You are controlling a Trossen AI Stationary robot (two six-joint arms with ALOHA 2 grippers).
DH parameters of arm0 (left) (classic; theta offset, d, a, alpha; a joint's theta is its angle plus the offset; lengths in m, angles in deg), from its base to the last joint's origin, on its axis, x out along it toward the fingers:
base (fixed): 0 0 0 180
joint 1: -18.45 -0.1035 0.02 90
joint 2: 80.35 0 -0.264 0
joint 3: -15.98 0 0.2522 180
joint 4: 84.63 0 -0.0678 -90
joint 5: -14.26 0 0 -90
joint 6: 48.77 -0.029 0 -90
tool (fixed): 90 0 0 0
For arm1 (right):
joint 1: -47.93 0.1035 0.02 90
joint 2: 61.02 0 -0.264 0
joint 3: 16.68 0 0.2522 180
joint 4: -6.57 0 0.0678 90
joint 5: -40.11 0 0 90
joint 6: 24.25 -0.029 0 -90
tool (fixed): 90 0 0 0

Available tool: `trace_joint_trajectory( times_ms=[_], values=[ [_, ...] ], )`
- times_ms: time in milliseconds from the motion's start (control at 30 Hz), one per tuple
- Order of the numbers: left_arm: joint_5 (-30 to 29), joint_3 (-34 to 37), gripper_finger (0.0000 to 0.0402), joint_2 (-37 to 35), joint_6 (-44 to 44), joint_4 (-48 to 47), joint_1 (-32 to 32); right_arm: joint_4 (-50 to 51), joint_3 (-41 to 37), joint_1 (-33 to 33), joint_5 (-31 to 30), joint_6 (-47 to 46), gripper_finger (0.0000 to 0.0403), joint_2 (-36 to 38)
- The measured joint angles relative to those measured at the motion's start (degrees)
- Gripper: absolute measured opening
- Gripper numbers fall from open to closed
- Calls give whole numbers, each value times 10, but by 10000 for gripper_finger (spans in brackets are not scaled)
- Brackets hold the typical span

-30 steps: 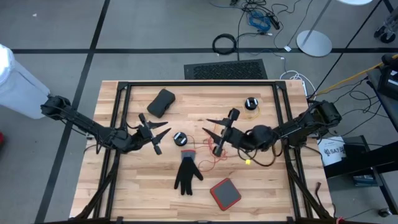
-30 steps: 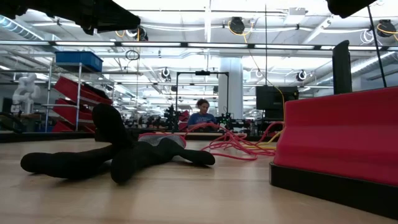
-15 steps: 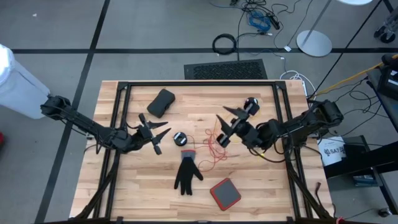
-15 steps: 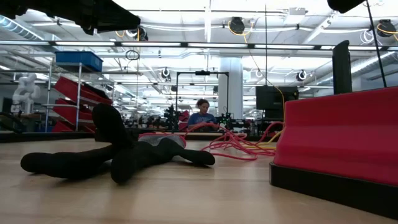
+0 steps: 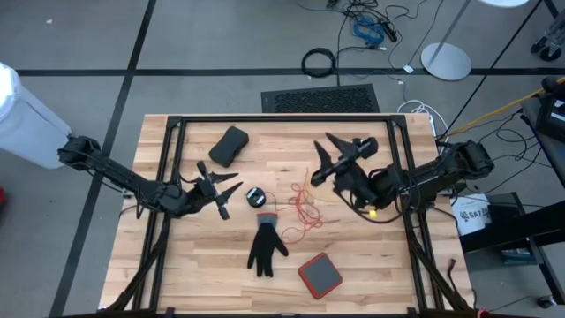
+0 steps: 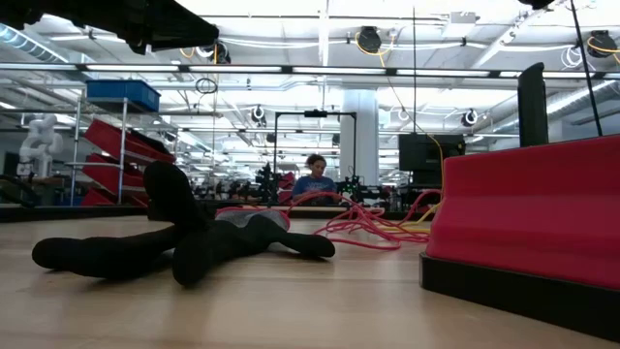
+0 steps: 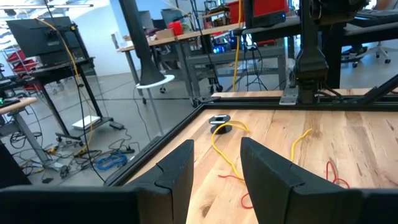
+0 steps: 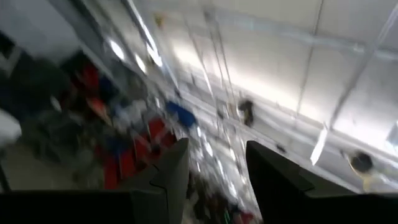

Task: Coil cords
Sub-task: Coil the red wire onto the black spool

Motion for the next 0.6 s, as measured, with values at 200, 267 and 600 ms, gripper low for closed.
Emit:
trace_joint_trajectory(
  times_ms=[200, 267, 600],
  values=[
    [0, 0, 140, 0, 0, 0, 0, 16, -4, 2, -165, -26, 146, 2],
    [0, 0, 140, 0, 0, 0, 0, 43, -6, 6, -184, -63, 146, 2],
    [0, 0, 140, 0, 0, 0, 0, 397, -7, 10, -264, -403, 146, 1]
  ],
)
